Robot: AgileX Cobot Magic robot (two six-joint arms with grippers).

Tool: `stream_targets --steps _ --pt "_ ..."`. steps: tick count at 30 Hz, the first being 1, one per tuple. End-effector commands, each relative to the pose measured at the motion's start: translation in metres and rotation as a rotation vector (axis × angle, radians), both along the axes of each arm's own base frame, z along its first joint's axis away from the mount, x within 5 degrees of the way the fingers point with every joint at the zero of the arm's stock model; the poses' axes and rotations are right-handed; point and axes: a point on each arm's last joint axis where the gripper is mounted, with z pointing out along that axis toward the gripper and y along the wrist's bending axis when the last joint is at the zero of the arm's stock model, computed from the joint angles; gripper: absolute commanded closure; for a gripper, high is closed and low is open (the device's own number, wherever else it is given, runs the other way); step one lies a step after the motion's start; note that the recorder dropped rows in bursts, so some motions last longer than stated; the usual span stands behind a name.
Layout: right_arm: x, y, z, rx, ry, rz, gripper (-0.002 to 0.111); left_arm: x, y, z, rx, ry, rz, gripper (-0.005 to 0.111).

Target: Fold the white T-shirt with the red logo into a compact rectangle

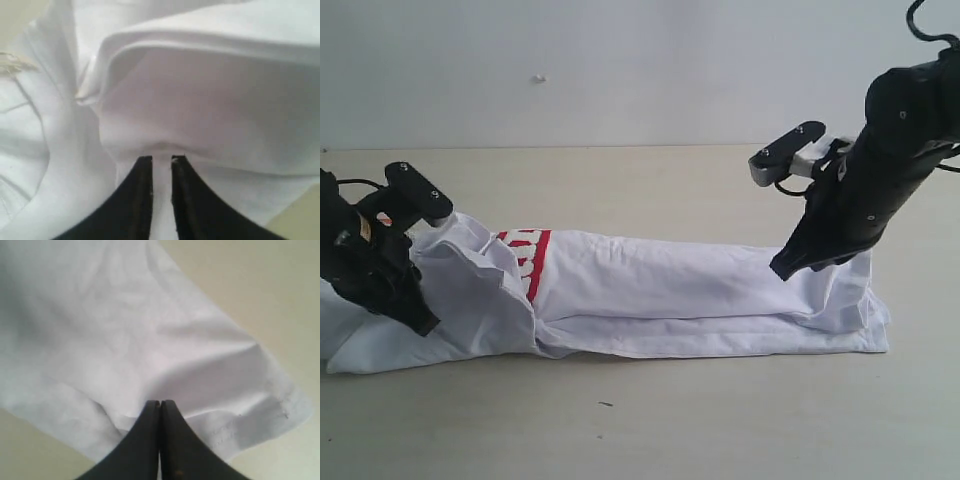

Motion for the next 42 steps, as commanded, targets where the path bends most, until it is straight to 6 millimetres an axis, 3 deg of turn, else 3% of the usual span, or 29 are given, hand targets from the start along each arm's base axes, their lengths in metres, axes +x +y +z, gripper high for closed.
stream_targets --steps 1,3,4,5,6,8,12,14,18,24,27,33,37,42 --pt "-0.004 0.003 0.016 0.052 -0.04 0.021 0.108 -0.015 0.0 0.017 -0.017 0.033 -0.057 0.085" --pt "-0.004 0.005 0.022 0.079 -0.067 0.03 0.108 -0.025 -0.016 0.038 -0.114 -0.009 -0.138 0.086" --pt "-0.004 0.006 0.024 0.093 -0.077 0.024 0.108 -0.034 -0.034 0.048 -0.18 -0.023 -0.236 0.086" --pt "-0.002 0.007 0.026 0.096 -0.086 0.027 0.108 -0.042 -0.052 0.052 -0.235 -0.03 -0.35 0.086" --pt "-0.002 0.007 0.027 0.098 -0.087 0.025 0.108 -0.042 -0.057 0.053 -0.243 -0.049 -0.393 0.086" --pt "-0.002 0.007 0.027 0.099 -0.09 0.028 0.108 -0.032 -0.061 0.045 -0.254 -0.107 -0.349 0.086" --pt "0.002 0.007 0.027 0.098 -0.125 0.032 0.108 -0.017 -0.06 0.004 -0.185 -0.068 -0.342 0.086" --pt "0.004 0.007 0.024 0.092 -0.134 0.035 0.108 -0.001 -0.06 -0.015 -0.148 -0.141 -0.305 0.089" --pt "0.006 0.006 0.003 0.058 -0.062 0.051 0.108 0.017 -0.063 -0.023 -0.127 -0.226 -0.279 0.107" --pt "0.009 0.0 -0.014 -0.017 -0.024 0.056 0.108 0.036 -0.072 -0.019 -0.143 -0.263 -0.275 0.107" --pt "0.01 -0.002 -0.025 -0.041 0.017 0.054 0.108 0.034 -0.076 -0.018 -0.16 -0.2 -0.297 0.1" --pt "0.006 -0.003 -0.055 -0.063 0.155 0.052 0.108 0.029 -0.077 -0.02 -0.175 -0.135 -0.306 0.071" --pt "0.007 -0.003 -0.058 -0.059 0.152 0.036 0.108 0.025 -0.077 -0.01 -0.194 -0.116 -0.315 0.07" --pt "0.007 -0.003 -0.051 -0.057 0.133 0.036 0.108 0.021 -0.076 0.03 -0.221 -0.215 -0.331 0.07"
